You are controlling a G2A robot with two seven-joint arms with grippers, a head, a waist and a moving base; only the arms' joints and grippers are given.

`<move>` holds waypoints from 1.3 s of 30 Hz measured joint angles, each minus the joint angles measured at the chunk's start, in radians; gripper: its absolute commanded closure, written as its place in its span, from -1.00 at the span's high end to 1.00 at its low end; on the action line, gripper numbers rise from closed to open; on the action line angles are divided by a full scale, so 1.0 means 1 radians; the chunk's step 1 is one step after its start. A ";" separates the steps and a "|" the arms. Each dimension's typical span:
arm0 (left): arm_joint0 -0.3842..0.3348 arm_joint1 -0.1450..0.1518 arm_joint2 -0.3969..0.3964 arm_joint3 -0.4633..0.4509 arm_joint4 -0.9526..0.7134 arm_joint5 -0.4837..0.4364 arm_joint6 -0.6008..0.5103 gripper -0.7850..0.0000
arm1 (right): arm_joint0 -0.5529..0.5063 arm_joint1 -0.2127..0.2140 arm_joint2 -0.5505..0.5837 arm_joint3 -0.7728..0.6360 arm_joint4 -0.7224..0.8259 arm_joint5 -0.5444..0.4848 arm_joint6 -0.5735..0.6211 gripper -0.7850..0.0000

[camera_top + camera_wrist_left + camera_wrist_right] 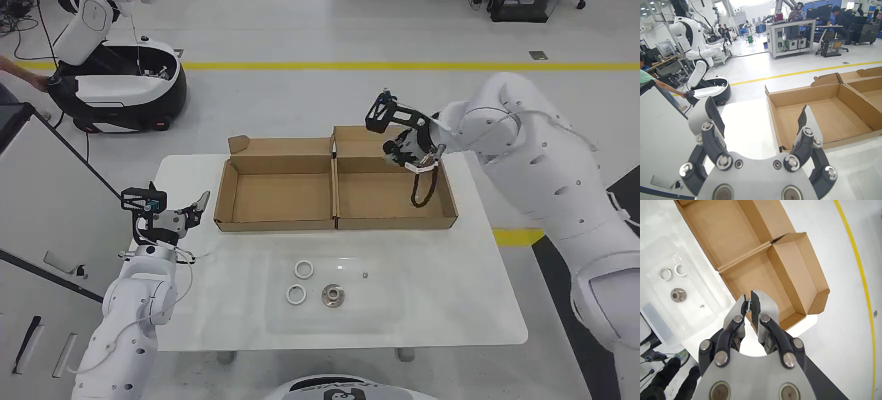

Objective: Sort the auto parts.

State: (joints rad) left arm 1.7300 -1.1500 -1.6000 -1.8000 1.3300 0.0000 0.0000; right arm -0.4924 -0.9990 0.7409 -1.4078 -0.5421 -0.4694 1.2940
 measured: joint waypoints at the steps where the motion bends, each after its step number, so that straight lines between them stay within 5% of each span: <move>1: 0.000 0.000 0.000 0.000 0.000 0.000 0.000 1.00 | 0.010 -0.007 -0.016 0.018 -0.005 -0.006 0.002 -1.00; 21: 0.000 0.000 0.000 0.000 0.000 0.000 0.000 1.00 | 0.188 -0.234 -0.355 0.494 -0.089 -0.109 -0.068 -1.00; 39: 0.000 0.000 0.000 0.000 0.000 0.000 0.000 1.00 | 0.168 -0.380 -0.451 0.875 -0.180 -0.143 -0.222 -1.00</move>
State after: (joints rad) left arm 1.7300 -1.1500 -1.6000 -1.8000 1.3300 0.0000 0.0000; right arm -0.3240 -1.3786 0.2902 -0.5324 -0.7220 -0.6123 1.0720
